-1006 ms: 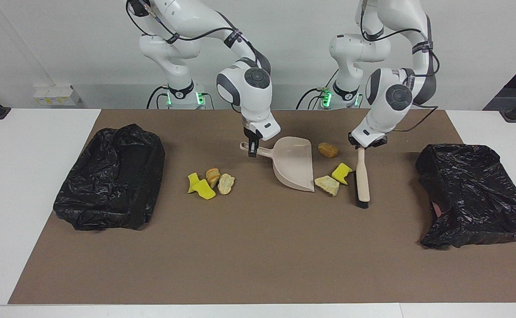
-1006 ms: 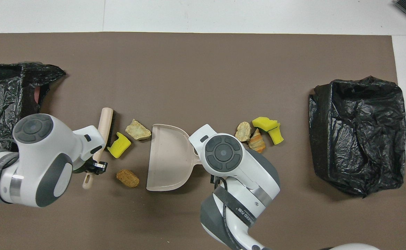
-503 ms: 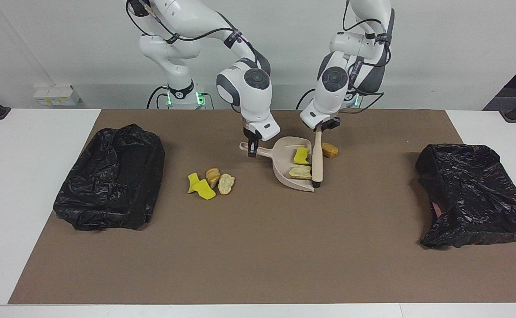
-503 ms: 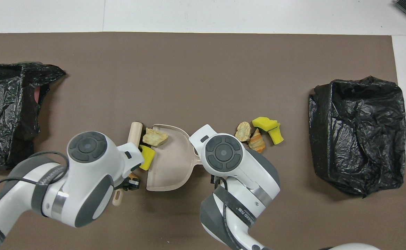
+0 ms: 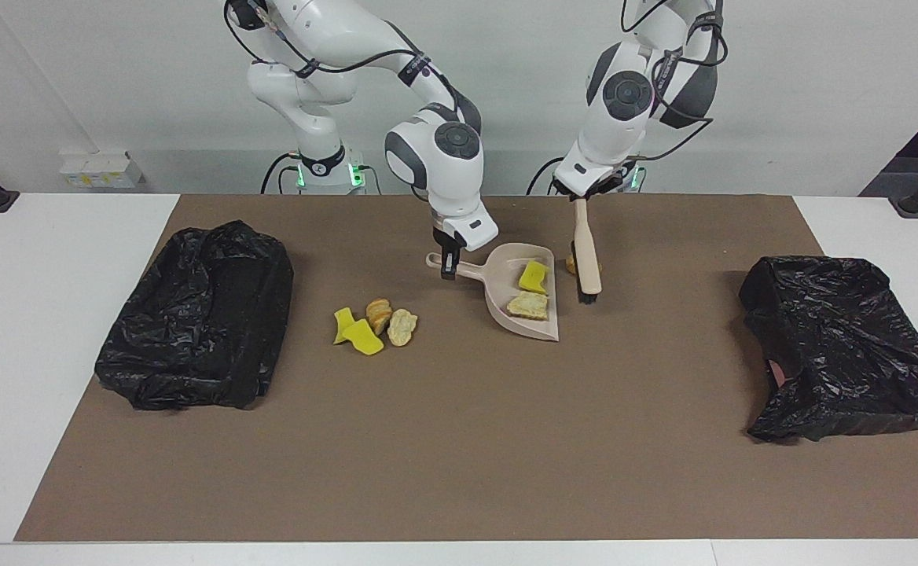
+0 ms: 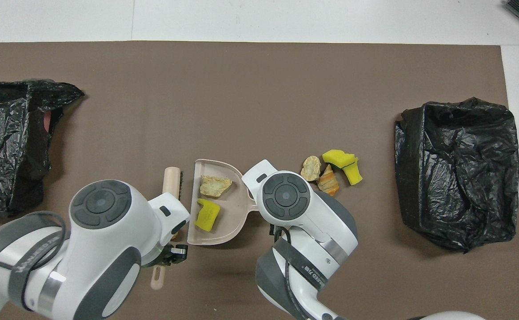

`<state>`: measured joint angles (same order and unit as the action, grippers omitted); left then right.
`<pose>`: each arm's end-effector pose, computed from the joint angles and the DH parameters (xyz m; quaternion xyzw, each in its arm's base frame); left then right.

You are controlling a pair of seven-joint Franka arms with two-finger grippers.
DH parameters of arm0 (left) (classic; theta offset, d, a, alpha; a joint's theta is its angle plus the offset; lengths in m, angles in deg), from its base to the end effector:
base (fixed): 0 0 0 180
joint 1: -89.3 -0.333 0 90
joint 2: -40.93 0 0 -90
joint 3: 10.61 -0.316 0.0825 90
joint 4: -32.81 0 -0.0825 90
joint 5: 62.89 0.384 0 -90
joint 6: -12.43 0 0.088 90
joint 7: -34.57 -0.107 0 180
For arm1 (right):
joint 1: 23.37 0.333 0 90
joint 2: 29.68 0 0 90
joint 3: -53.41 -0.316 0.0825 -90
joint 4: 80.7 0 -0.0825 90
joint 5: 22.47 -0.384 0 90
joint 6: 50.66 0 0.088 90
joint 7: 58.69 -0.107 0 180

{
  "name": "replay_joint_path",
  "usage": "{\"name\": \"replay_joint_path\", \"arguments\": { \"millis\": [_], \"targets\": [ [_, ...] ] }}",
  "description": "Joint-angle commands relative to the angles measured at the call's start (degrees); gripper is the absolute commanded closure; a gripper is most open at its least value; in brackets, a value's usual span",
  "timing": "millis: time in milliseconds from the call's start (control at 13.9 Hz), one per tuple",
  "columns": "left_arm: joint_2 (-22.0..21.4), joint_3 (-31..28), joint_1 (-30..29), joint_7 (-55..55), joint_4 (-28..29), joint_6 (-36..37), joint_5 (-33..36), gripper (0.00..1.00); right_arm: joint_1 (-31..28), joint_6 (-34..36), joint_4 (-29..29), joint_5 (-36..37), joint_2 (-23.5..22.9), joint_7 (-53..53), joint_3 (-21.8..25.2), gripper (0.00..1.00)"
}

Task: Sweep and dump trash in bin
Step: 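Sweep the remaining nearby pieces into the dustpan with the left gripper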

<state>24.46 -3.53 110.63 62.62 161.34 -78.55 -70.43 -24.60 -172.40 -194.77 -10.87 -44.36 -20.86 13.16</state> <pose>0.3624 -0.2144 0.4596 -0.9818 -0.0158 0.1840 0.0446 0.4689 0.3506 0.3582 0.7510 0.6597 -0.0269 0.0023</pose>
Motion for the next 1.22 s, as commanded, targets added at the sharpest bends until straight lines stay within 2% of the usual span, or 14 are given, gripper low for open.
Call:
{"name": "replay_joint_path", "arguments": {
  "millis": [0,216,359,503,719,791,862,1006,1150],
  "targets": [
    [-4.87,0.66,-0.32,9.28,5.39,-0.5,-0.9,1.0,-0.88,-1.31,-2.83,-1.49,1.24,6.17,-0.09,1.0],
    [-9.8,0.66,0.11,18.5,13.03,-3.22,-0.9,1.0,-0.71,-3.06,-3.53,-1.49,1.15,7.7,-0.09,1.0],
    [-9.38,0.92,1.08,26.23,17.61,-10.58,-0.9,1.0,-0.53,-3.07,-3.62,-1.41,0.71,7.53,-0.01,1.0],
    [-7.62,1.01,3.8,28.21,21.74,-18.67,-1.51,1.0,-0.53,-2.98,-3.62,-1.49,0.71,7.53,0.0,1.0],
    [-5.08,1.18,6.43,26.11,21.41,-23.87,-8.7,1.0,-0.53,-2.89,-3.62,-1.49,0.71,7.53,0.17,1.0],
    [-2.11,1.19,9.75,24.53,21.15,-26.76,-8.89,1.0,-0.53,-2.89,-3.62,-1.41,0.71,7.53,0.17,1.0],
    [0.44,1.19,12.05,24.17,19.75,-29.92,-8.9,1.0,-0.53,-2.8,-3.62,-1.49,0.71,7.53,0.17,1.0],
    [5.1,1.27,12.42,23.81,13.62,-30.57,-8.9,1.0,-0.53,-2.72,-3.62,-1.41,0.71,7.53,0.17,1.0],
    [6.62,1.36,12.94,20.32,10.7,-30.22,-8.9,1.0,-0.53,-2.54,-3.62,-1.41,0.71,7.53,0.17,1.0]
  ]
}}
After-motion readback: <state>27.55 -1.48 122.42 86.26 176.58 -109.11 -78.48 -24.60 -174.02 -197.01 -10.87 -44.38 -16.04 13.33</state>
